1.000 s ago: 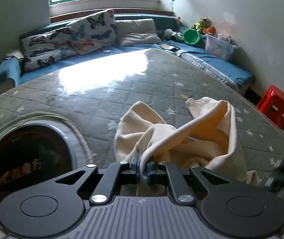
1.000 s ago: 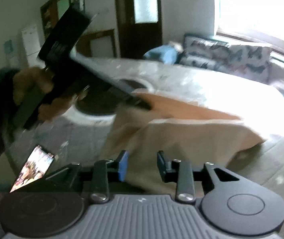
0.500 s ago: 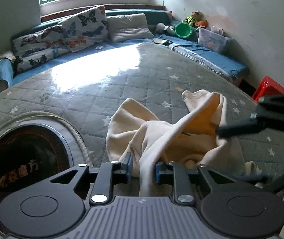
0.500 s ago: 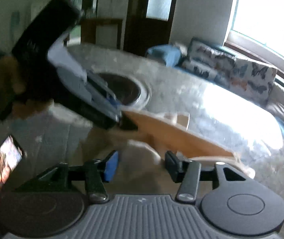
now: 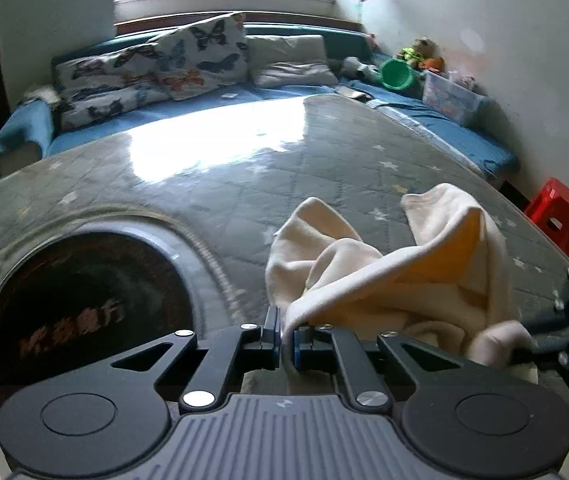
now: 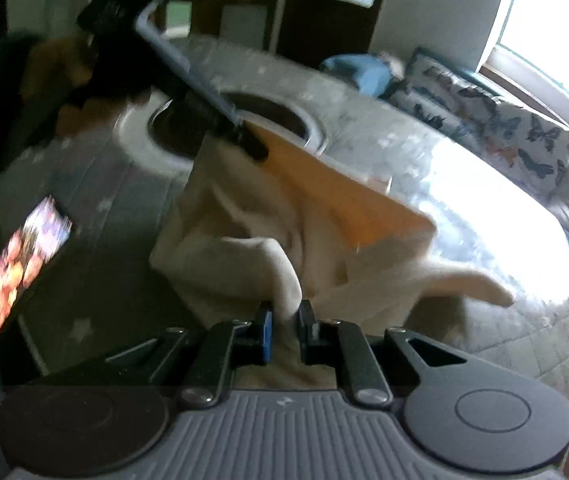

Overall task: Fold clothes
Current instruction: 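Lift the sweatshirt with both grippers and shake it open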

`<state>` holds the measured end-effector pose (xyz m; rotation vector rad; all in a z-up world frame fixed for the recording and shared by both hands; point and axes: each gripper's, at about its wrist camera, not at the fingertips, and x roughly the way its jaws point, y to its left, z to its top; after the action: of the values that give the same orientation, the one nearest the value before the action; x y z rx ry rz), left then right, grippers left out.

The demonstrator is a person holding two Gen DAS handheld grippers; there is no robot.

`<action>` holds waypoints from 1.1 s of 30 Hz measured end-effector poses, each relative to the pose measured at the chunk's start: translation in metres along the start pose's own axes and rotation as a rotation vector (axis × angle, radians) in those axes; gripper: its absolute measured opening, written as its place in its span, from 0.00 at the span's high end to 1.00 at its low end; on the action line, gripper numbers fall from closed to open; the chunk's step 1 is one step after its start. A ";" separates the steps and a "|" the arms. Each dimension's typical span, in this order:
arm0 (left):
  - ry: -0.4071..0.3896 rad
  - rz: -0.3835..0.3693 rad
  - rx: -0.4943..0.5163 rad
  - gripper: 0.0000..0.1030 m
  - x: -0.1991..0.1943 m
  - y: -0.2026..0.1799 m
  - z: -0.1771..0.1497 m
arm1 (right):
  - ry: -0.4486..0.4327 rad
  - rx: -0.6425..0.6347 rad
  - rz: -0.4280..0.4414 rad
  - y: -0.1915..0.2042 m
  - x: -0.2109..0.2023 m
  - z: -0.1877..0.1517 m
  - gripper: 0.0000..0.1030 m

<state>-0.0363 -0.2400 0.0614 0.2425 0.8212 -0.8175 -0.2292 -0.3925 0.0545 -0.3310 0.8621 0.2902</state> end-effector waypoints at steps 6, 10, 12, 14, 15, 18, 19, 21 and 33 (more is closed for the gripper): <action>0.018 0.028 -0.099 0.93 -0.011 0.027 -0.019 | 0.085 -0.055 0.027 0.017 0.003 -0.017 0.89; 0.036 0.017 -0.076 0.89 -0.013 0.028 -0.027 | 0.062 -0.065 0.025 0.025 -0.006 -0.015 0.81; 0.033 0.023 -0.041 0.83 -0.014 0.023 -0.028 | 0.036 -0.076 0.022 0.028 -0.011 -0.011 0.72; 0.025 0.031 -0.001 0.72 -0.016 0.018 -0.026 | 0.012 -0.101 0.018 0.034 -0.012 -0.006 0.67; 0.021 0.034 0.016 0.71 -0.015 0.015 -0.025 | 0.005 -0.110 0.017 0.035 -0.012 -0.004 0.63; 0.012 0.029 0.057 0.56 -0.013 0.008 -0.022 | -0.009 -0.128 0.005 0.038 -0.007 0.001 0.62; 0.010 0.026 0.068 0.53 -0.011 0.006 -0.020 | -0.010 -0.125 0.008 0.038 -0.004 0.003 0.62; 0.007 0.013 0.095 0.53 -0.008 0.000 -0.015 | -0.005 -0.114 0.026 0.038 0.001 0.005 0.65; -0.042 0.009 0.126 0.92 0.003 0.002 0.017 | -0.084 -0.013 -0.059 -0.011 -0.012 0.041 0.91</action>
<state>-0.0246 -0.2481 0.0704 0.3396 0.7300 -0.8642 -0.2040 -0.3873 0.0903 -0.3536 0.7664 0.2532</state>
